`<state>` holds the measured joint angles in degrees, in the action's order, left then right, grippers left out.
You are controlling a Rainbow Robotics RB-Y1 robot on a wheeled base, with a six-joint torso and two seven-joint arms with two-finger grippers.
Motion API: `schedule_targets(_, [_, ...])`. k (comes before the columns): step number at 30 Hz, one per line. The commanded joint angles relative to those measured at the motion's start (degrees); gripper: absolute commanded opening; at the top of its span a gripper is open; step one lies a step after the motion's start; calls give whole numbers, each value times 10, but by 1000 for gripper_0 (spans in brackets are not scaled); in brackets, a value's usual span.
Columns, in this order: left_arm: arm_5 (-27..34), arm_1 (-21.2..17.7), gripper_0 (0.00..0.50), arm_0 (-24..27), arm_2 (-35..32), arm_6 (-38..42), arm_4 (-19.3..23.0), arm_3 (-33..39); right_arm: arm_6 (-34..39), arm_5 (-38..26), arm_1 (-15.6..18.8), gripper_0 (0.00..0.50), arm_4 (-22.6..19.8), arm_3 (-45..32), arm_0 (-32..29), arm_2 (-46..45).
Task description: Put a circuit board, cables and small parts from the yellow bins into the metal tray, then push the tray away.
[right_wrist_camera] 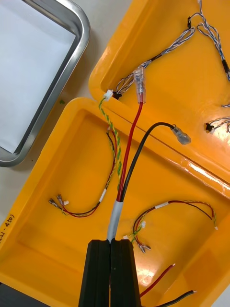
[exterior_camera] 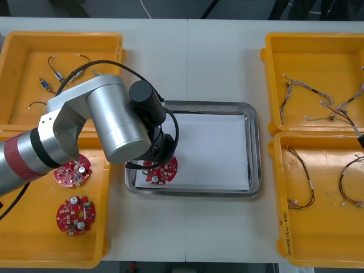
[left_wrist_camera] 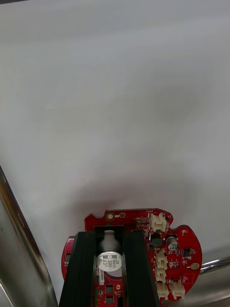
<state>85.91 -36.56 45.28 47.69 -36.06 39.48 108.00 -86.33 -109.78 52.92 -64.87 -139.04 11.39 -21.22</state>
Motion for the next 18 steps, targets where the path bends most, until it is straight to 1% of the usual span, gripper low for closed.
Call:
schedule_targets(1, [-7, 13, 18, 24, 12, 52, -7, 4, -35, -2, 25, 0, 8, 0, 14, 8])
schedule_targets(2, [-7, 13, 44, 24, 14, 52, -8, 4, -37, -2, 25, 0, 8, 1, 14, 8])
schedule_targets(3, [-7, 13, 60, 24, 14, 53, -9, 4, -37, -2, 25, 0, 8, 1, 14, 8])
schedule_targets(5, [-7, 13, 143, 24, 17, 55, -10, 2, -38, -2, 25, 0, 8, 4, 14, 8])
schedule_targets(7, [-7, 13, 182, 24, 18, 57, -11, 2, -41, -2, 25, 0, 7, 7, 14, 9])
schedule_targets(8, [-7, 13, 226, 24, 18, 57, -11, 2, -42, -2, 25, 0, 6, 8, 14, 8])
schedule_targets(9, [-7, 13, 255, 24, 18, 58, -11, 2, -43, -2, 25, 0, 6, 8, 14, 8])
schedule_targets(10, [-7, 13, 305, 24, 18, 60, -12, 2, -43, -2, 25, 0, 7, 8, 14, 8])
schedule_targets(11, [-7, 13, 343, 24, 18, 61, -12, 2, -43, -2, 25, 0, 7, 8, 14, 9])
schedule_targets(12, [-7, 13, 375, 24, 18, 63, -12, 2, -44, -2, 25, 0, 7, 8, 14, 8])
schedule_targets(13, [-7, 13, 388, 24, 18, 64, -12, 2, -44, -2, 25, 0, 7, 8, 14, 9])
schedule_targets(15, [-9, 13, 500, 25, 18, 67, -12, 2, -45, -2, 24, 0, 7, 8, 14, 8])
schedule_targets(18, [-9, 13, 500, 25, 18, 71, -12, 5, -45, -2, 24, 0, 7, 7, 15, 8])
